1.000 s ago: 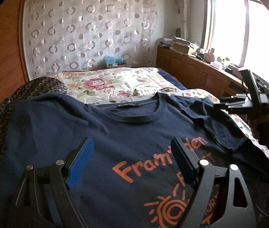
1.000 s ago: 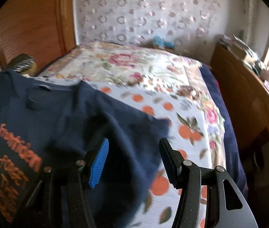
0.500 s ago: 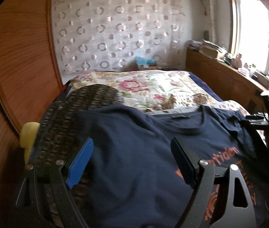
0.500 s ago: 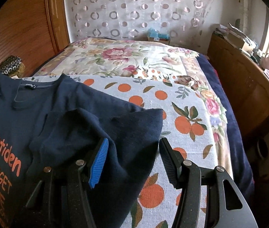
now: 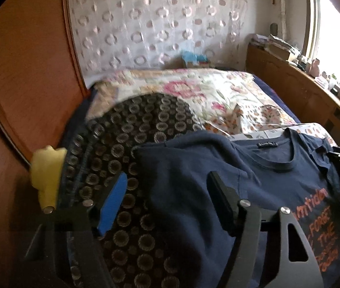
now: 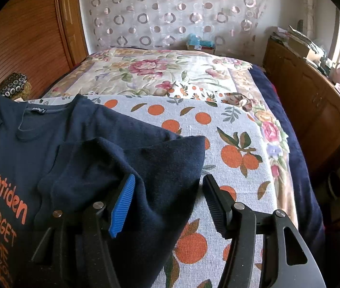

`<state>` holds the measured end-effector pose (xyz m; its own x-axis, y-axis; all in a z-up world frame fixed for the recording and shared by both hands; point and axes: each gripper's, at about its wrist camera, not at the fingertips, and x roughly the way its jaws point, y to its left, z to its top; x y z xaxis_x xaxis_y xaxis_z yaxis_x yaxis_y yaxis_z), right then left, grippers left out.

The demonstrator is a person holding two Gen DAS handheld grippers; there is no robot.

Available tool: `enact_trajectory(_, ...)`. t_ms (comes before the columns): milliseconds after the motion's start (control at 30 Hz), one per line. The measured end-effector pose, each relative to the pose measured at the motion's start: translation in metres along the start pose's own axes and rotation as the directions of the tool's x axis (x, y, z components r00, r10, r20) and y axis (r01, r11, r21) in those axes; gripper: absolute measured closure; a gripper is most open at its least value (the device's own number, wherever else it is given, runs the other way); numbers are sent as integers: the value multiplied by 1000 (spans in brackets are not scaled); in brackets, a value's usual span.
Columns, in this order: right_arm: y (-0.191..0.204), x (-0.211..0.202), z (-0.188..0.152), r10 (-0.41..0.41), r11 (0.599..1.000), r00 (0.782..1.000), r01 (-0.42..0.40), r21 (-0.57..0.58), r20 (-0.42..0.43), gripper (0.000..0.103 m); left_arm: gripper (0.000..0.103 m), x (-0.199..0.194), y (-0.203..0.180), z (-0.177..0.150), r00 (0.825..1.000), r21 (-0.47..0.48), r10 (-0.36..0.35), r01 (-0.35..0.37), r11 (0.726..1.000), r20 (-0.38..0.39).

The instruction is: Fold small clothes

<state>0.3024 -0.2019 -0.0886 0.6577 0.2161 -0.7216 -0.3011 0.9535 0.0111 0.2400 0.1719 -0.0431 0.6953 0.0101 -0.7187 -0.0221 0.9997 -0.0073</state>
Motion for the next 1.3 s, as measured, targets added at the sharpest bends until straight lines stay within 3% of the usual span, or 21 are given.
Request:
enact_trajectory(67, -1, 0, 0, 1, 1000, 1000, -1, 0, 0, 42, 36, 6, 5, 2, 999, -20, -38, 38, 999, -22)
enact_trajectory(200, -1, 0, 0, 1, 1000, 1000, -1, 0, 0, 42, 38, 16, 10, 5, 997, -39, -46, 44, 998, -56)
enact_trajectory(300, -1, 0, 0, 0, 1000, 1000, 0, -2, 6, 42, 47, 19, 12, 8, 995, -53, -74, 71, 996, -67)
enact_trajectory(500, -1, 1, -1, 0, 1000, 1000, 0, -2, 7, 42, 71, 24, 11, 13, 991, -49, -108, 104, 993, -73)
enact_trajectory(567, -1, 1, -1, -1, 1000, 1000, 1, -3, 8, 42, 93, 24, 10, 14, 990, -46, -120, 117, 992, -69)
enact_trajectory(600, -1, 1, -1, -1, 1000, 1000, 2, -3, 8, 42, 95, 21, 8, 14, 991, -37, -119, 117, 992, -58)
enact_trajectory(700, -2, 1, 0, 28, 1000, 1000, -28, 5, 10, 42, 97, 4, -4, 14, 994, -6, -109, 109, 994, -3)
enact_trajectory(767, 5, 2, 2, 46, 998, 999, -46, -41, 10, 53, 98, -8, -10, 14, 991, -3, -129, 129, 992, 34)
enact_trajectory(833, 8, 3, 5, 96, 994, 995, -96, -50, 1, 88, 98, -23, -18, 12, 987, 8, -145, 145, 989, 71)
enact_trajectory(867, 9, 2, 5, 117, 992, 993, -117, -52, -2, 93, 98, -29, -22, 11, 985, 14, -152, 151, 988, 85)
enact_trajectory(1000, 14, -23, 7, 118, 992, 988, -112, -59, 100, 94, 98, -57, -36, 0, 974, 37, -186, 182, 983, 128)
enact_trajectory(1133, 16, -70, 3, 134, 990, 963, -122, -63, 233, 94, 98, -86, -45, -12, 962, 46, -213, 208, 977, 168)
enact_trajectory(1300, 23, -122, -18, 153, 988, 935, -134, -82, 319, 94, 98, -115, -55, -42, 950, 58, -239, 232, 971, 201)
